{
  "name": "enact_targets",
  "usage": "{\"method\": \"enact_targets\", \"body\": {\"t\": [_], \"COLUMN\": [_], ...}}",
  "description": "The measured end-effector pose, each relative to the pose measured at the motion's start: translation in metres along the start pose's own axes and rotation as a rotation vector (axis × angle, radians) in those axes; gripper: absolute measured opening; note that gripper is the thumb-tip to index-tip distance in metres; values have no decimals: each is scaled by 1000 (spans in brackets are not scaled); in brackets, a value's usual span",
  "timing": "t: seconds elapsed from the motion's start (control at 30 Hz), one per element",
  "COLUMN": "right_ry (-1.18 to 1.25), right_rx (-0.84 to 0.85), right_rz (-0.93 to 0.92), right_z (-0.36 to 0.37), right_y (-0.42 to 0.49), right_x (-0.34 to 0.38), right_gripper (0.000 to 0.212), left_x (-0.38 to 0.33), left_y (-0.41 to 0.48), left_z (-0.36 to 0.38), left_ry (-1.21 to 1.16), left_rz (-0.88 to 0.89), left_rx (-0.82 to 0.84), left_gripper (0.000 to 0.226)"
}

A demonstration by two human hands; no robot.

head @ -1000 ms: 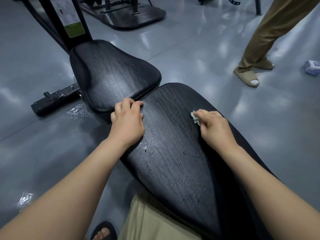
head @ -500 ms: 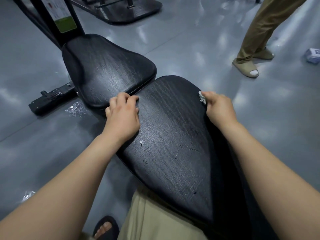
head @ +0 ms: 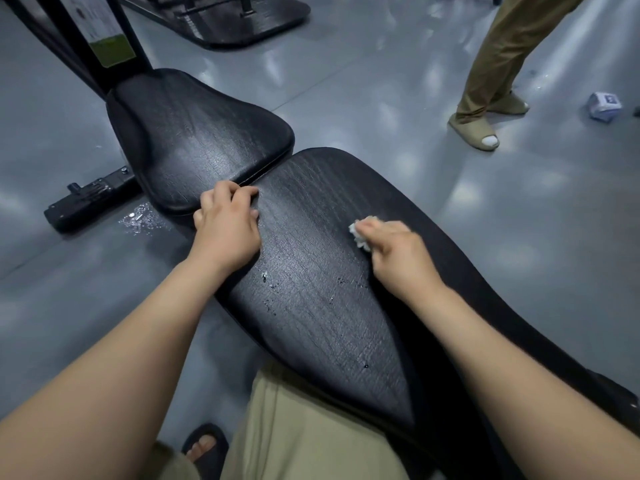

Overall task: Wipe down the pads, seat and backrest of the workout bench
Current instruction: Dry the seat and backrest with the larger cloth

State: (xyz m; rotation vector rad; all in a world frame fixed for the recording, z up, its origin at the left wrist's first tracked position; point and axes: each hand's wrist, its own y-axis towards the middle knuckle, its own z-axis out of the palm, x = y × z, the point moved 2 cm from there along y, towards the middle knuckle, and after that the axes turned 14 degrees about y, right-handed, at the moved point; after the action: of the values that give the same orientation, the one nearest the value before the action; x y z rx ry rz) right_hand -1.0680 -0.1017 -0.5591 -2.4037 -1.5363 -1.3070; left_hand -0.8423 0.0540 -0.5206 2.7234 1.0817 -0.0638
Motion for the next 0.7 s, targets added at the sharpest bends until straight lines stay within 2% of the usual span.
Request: {"method": "enact_targets", "body": {"t": [0.1, 0.17, 0.3, 0.4, 0.47, 0.6, 0.7], "right_ry": [50, 18, -75, -42, 33, 22, -29], "right_rx": [143, 145, -56, -158, -100, 173, 78], "right_rz": [-109, -143, 73, 94, -12, -230, -135], "right_z": [1, -8, -26, -15, -2, 6, 2], "right_y": [-17, -9, 7, -3, -14, -16, 10], "right_x": [13, 4, -26, -14, 10, 21, -6], "right_gripper": [38, 34, 33, 31, 36, 27, 32], "left_x": [-1, -1, 1, 5, 10, 18, 20], "left_y": [1, 3, 2, -9, -18, -26, -23], "left_z": [-2, -6, -18, -21, -20, -18, -20], "left_ry": [3, -13, 16, 49, 25, -23, -25], "left_rz": [-7, -19, -16, 0, -19, -78, -39], "left_rx": [30, 72, 137, 124, 94, 94, 141], "left_gripper": [41, 42, 42, 42, 42, 38, 41]}}
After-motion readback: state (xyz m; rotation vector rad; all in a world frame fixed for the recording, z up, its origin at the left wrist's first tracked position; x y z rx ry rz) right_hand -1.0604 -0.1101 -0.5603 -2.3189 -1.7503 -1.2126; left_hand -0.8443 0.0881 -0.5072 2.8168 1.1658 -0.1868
